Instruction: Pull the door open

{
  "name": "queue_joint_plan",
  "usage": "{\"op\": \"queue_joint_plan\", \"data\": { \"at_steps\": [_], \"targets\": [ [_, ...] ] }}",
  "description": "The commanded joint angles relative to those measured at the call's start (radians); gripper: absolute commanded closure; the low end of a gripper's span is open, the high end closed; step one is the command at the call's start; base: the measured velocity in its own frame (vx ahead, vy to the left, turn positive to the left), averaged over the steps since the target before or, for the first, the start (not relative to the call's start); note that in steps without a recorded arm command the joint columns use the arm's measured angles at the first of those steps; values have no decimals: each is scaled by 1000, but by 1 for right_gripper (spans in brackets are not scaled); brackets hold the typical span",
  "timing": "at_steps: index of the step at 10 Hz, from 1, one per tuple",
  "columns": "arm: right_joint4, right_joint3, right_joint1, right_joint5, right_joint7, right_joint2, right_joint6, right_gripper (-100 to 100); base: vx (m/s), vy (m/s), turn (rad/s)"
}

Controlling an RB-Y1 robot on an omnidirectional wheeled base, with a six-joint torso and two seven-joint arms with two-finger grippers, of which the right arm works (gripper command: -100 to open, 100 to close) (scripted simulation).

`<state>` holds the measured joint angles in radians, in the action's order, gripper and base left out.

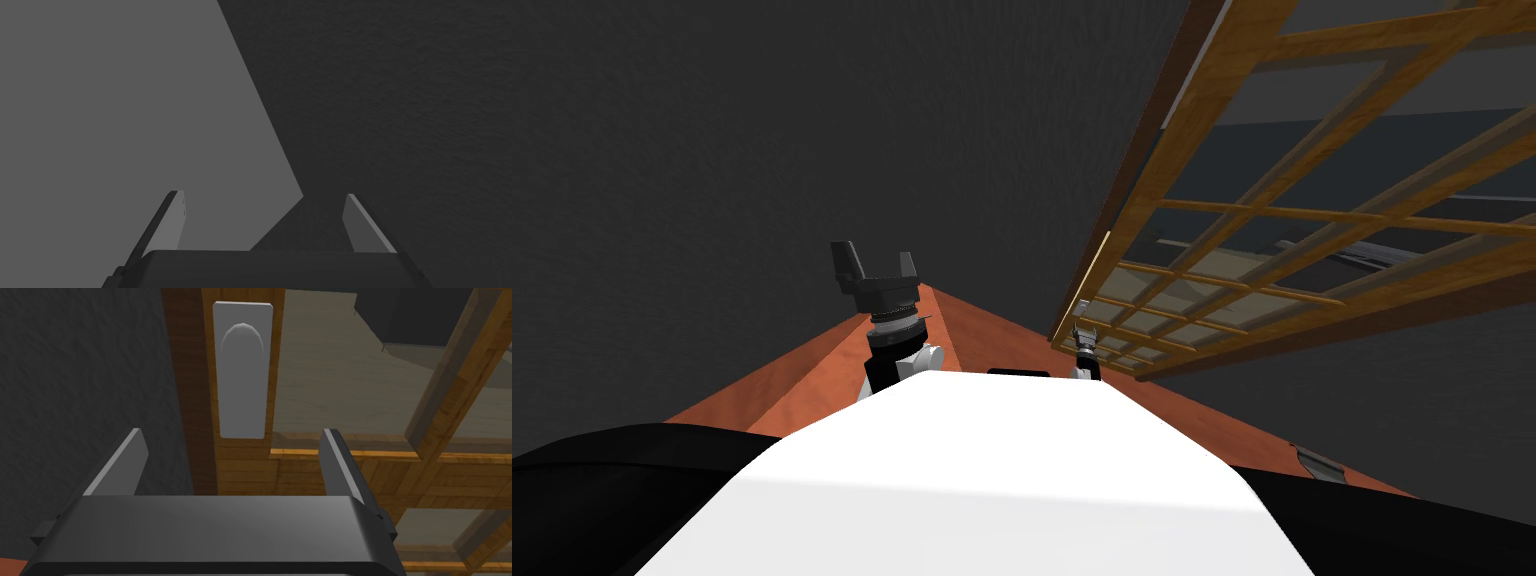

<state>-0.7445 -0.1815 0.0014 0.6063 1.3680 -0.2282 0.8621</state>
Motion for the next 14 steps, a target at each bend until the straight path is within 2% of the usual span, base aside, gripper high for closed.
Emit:
{"op": "queue_joint_plan", "data": {
  "at_steps": [1, 2, 3, 4, 6, 7, 11, 12, 13, 14],
  "targets": [
    [0, -5, -3, 11, 35, 3, -2, -100, -44, -7, 11],
    [-2, -9, -4, 18, 54, 4, -4, -100, -37, -7, 13],
    [1, -7, -4, 13, 41, 3, -1, -100, -16, -2, 2],
    [8, -2, 3, 19, 63, -12, 6, -100, 88, 2, 71],
    [10, -1, 5, 20, 69, -18, 8, -100, 144, 3, 55],
    [18, 4, 13, 25, 87, -35, 15, -100, 159, -17, 110],
    [38, 19, 33, 39, 137, -81, 35, -100, 201, -11, 102],
    [40, 20, 35, 40, 142, -86, 37, -100, 132, -12, 40],
    [27, 21, 34, 41, 131, -82, 26, -100, 51, -10, 7],
    [27, 21, 34, 41, 131, -82, 26, 100, 0, 0, 0]
  ]
}}
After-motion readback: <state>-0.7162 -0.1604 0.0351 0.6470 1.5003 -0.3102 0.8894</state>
